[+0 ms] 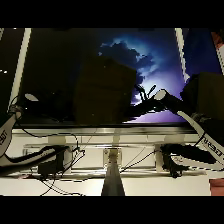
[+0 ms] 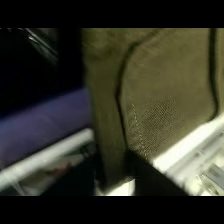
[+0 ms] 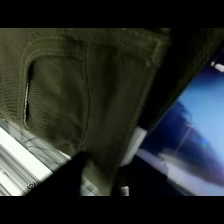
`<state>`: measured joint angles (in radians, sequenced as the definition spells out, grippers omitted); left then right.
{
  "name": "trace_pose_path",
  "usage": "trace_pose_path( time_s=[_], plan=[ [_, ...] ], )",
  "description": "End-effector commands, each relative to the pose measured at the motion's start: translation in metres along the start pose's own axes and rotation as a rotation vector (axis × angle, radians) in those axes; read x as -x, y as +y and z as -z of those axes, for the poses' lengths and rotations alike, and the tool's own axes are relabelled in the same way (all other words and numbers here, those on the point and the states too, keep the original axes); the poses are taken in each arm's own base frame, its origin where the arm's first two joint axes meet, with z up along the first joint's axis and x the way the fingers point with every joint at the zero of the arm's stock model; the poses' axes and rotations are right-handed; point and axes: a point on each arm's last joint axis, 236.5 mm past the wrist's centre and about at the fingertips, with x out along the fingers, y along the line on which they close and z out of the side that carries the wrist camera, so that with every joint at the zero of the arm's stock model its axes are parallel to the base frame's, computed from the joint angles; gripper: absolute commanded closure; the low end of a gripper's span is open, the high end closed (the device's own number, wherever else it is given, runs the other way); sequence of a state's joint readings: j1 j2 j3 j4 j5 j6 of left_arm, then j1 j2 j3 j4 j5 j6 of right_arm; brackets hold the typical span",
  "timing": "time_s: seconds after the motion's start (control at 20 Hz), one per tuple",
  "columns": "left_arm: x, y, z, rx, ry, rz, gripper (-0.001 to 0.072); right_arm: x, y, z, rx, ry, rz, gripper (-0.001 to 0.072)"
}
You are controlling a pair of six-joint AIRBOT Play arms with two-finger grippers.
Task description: Fold the clothes and pants, and hang the long-sleeved shirts on hangers.
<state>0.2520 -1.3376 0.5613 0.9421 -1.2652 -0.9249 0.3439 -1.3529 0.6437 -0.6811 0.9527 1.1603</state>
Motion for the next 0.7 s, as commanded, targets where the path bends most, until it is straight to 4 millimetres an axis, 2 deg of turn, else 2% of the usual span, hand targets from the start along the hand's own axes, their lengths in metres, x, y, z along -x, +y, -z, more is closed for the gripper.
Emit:
trace_pose_path(
  time_s=[0.0,0.1,0.2,0.25,0.35,0.45,0.5,0.6,0.65],
  plan=[
    [-0.002,-0.006,-0.014,-0.044,-0.049,0.036,0.0681,-0.002,0.004,-0.002,0.003,-0.010,-0.004,0.0684],
    [0.001,-0.010,-0.022,-0.083,-0.078,0.043,0.0681,-0.001,0.010,0.000,0.007,0.006,-0.025,0.0685],
    [0.014,-0.015,-0.035,-0.127,-0.113,0.031,0.0683,0.006,0.023,-0.003,0.061,0.023,-0.052,0.0685],
    [0.023,-0.019,-0.043,-0.154,-0.135,0.021,0.0683,0.011,0.033,-0.006,0.106,0.030,-0.071,0.0685],
    [0.056,-0.033,-0.066,-0.237,-0.226,-0.022,0.0683,0.031,0.061,-0.024,0.201,0.010,-0.107,0.0685],
    [0.107,-0.059,-0.094,-0.359,-0.373,-0.094,0.0683,0.061,0.093,-0.052,0.308,-0.089,-0.119,0.0686],
    [0.137,-0.077,-0.106,-0.417,-0.463,-0.128,0.0683,0.084,0.113,-0.068,0.372,-0.160,-0.119,0.0686],
    [0.205,-0.127,-0.121,-0.544,-0.680,-0.195,0.0683,0.136,0.158,-0.089,0.505,-0.305,-0.121,0.0686],
    [0.241,-0.157,-0.121,-0.607,-0.803,-0.219,0.0683,0.164,0.182,-0.096,0.564,-0.387,-0.126,0.0686]
  ],
)
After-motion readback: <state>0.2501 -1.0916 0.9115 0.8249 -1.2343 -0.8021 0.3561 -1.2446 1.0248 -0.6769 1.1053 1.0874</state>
